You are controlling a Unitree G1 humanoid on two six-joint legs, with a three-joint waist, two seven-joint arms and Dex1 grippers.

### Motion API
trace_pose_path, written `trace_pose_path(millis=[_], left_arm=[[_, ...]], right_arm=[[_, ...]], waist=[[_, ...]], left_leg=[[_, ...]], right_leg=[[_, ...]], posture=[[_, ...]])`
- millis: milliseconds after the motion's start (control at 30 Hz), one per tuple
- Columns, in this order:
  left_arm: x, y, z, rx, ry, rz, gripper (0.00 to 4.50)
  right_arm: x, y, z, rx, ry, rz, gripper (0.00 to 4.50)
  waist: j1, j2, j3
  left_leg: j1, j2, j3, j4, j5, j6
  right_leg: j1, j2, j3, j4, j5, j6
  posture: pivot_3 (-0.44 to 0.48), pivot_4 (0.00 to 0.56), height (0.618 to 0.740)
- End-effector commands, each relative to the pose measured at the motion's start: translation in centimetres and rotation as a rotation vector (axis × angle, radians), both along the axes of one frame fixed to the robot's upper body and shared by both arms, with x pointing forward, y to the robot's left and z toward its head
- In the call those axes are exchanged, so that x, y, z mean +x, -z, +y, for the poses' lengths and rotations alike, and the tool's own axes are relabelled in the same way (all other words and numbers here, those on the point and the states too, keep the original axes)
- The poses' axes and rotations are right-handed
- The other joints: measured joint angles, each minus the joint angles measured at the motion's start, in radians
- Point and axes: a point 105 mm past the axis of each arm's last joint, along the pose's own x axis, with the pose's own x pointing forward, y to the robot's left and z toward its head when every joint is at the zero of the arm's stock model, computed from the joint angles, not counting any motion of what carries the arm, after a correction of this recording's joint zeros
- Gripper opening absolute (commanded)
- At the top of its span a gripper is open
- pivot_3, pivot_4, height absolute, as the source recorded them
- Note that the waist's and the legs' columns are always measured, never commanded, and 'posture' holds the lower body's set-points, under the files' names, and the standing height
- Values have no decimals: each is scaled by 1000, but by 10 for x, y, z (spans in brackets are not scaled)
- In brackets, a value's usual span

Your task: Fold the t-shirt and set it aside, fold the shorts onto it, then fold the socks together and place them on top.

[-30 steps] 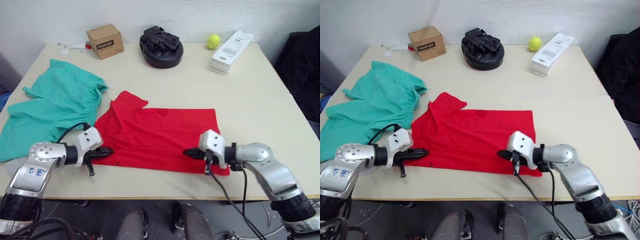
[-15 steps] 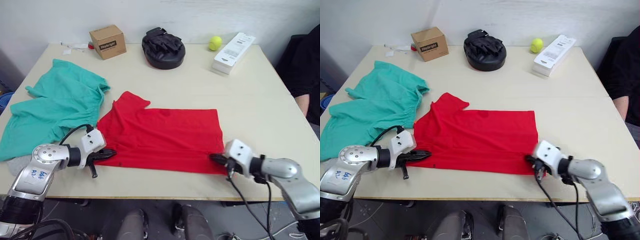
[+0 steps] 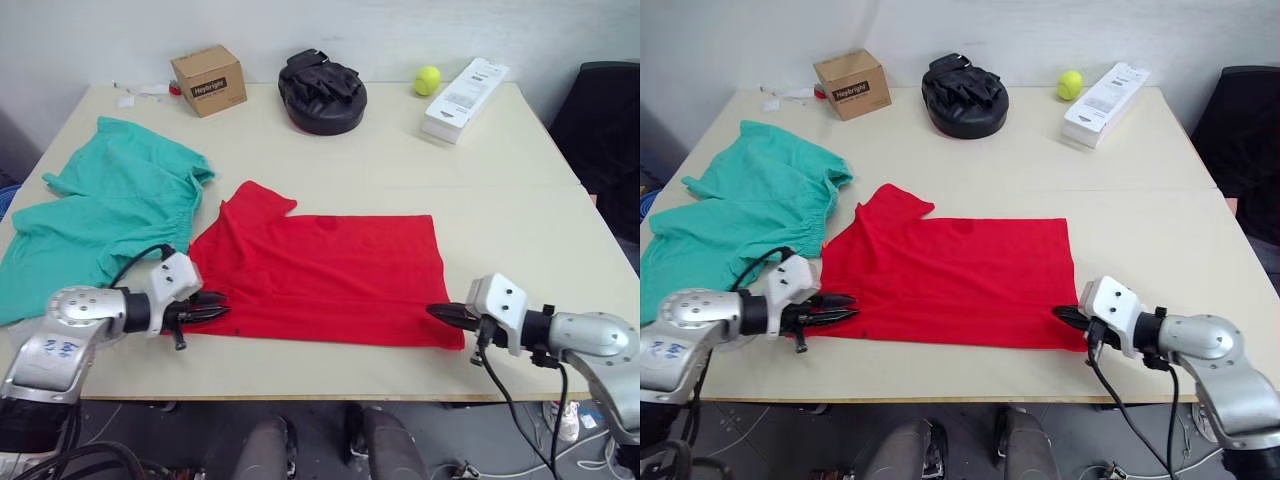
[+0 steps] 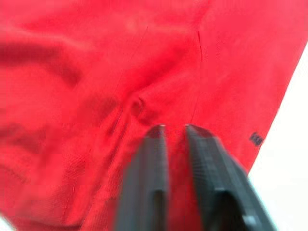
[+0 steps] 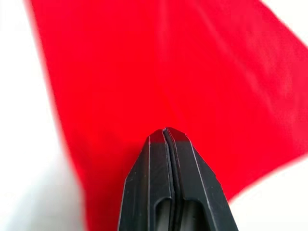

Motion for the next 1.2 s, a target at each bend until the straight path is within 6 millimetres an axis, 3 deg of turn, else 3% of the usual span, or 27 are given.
trace_pose_path(millis=[33, 167, 267, 367, 567, 667, 733, 800, 1033, 1167, 1200], left_arm=[[-20, -17, 12, 56, 45, -32, 2235], [-36, -10, 24, 195, 106, -33, 3583], [-38, -3, 27, 256, 124, -57, 4496], [-30, 4, 28, 308, 122, -102, 4500], [-21, 18, 28, 334, 107, -113, 4500], [-19, 26, 31, 352, 103, -96, 4500], [-17, 33, 35, 377, 95, -85, 4107], [-16, 36, 37, 384, 88, -70, 3574], [-24, 47, 42, 389, 84, 16, 1311], [-31, 50, 45, 386, 85, 62, 50], [-33, 50, 45, 384, 91, 68, 18]], right_arm=[[-14, -8, -11, -71, -85, -30, 932], [-24, 2, -25, -158, -137, -35, 2396], [-26, 11, -30, -202, -164, -48, 3446], [-21, 19, -30, -232, -169, -78, 4465], [-15, 34, -28, -286, -202, -100, 4465], [-10, 37, -28, -296, -202, -106, 3855], [-7, 42, -27, -315, -216, -109, 3189], [-6, 45, -26, -335, -231, -114, 2480], [1, 42, -25, -349, -260, -117, 4], [0, 41, -24, -348, -289, -95, 0], [0, 41, -24, -350, -301, -90, 0]], waist=[[-1, 0, 0], [3, -1, 1], [6, -2, 1], [6, -2, 2], [-1, -3, 2], [1, -4, 2], [1, -3, 2], [2, -2, 2], [2, 4, -2], [2, 6, -3], [1, 6, -4]], left_leg=[[-1, 0, 0, 0, 1, -2], [-4, -1, 1, 1, 0, -1], [-4, -1, 1, 2, -3, 4], [-4, -1, 0, 2, -2, 4], [-4, 0, 1, 1, -2, 5], [-3, 0, 1, 2, -1, 4], [2, 0, 1, 2, -1, 4], [11, 0, 1, 1, -4, 0], [10, 1, 1, 0, -2, 0], [10, 1, 2, 0, -1, 0], [10, 1, 2, 0, -1, 0]], right_leg=[[-1, 0, 0, 0, -1, 1], [-3, 0, 0, -1, -1, 1], [-3, 0, 0, -1, -1, 1], [-3, 0, 0, -1, -1, 0], [-4, 0, 0, 1, -1, 0], [-3, 0, 0, 1, -1, 0], [2, 0, 0, 1, 0, 0], [12, 0, 0, -2, -1, -1], [13, 0, 0, -6, -1, -1], [11, 0, 0, -1, -1, -1], [11, 0, 0, -1, -1, -2]], posture=[[0, 150, 740], [0, 150, 740], [0, 150, 740], [0, 150, 740], [0, 150, 740], [0, 150, 740], [0, 150, 740], [0, 150, 740], [0, 150, 740], [0, 150, 740], [0, 150, 740]])
